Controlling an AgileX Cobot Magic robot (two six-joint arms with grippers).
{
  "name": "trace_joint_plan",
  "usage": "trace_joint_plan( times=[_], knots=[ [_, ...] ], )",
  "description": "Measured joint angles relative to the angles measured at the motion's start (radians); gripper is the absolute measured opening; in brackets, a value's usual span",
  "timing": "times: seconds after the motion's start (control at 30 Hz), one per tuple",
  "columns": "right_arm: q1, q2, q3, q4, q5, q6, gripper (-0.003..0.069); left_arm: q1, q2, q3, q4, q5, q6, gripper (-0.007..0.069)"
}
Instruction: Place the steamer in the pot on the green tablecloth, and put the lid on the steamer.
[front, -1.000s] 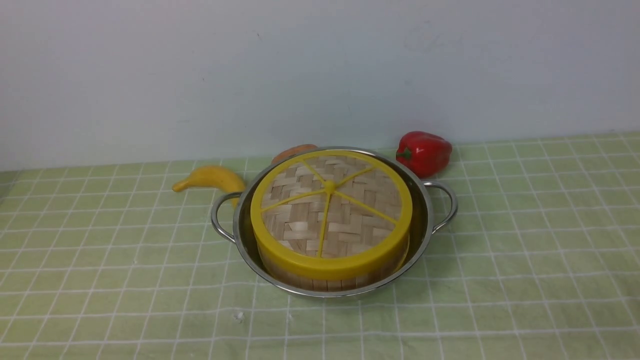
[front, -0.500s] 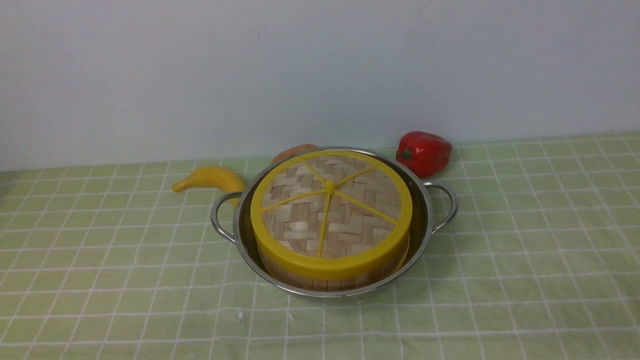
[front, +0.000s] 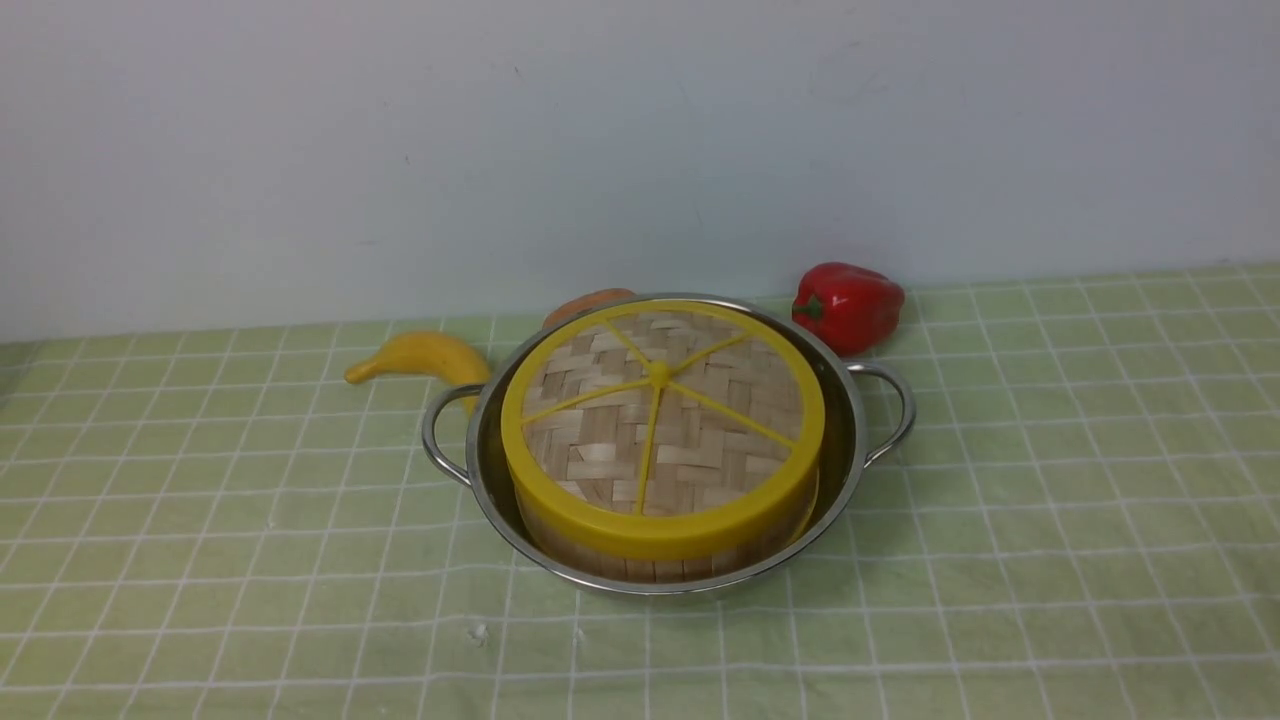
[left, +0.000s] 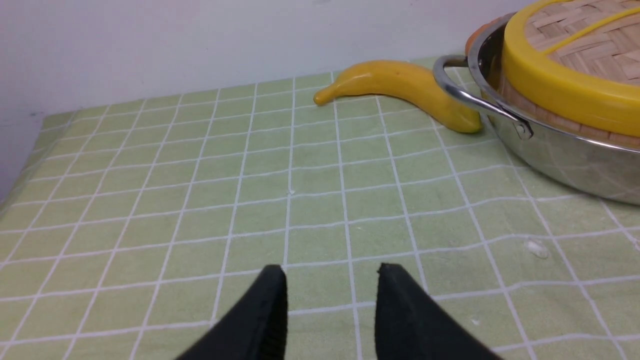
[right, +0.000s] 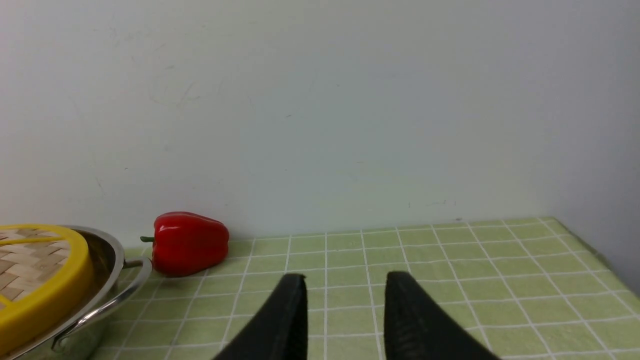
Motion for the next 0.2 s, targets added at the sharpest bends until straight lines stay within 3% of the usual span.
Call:
trace_joint_plan(
  times=[0.2],
  knots=[
    [0.0, 0.0, 0.0, 0.0, 0.0, 0.005, 0.024, 0.0, 0.0, 0.0, 0.0, 0.0, 0.0, 0.0242]
  ],
)
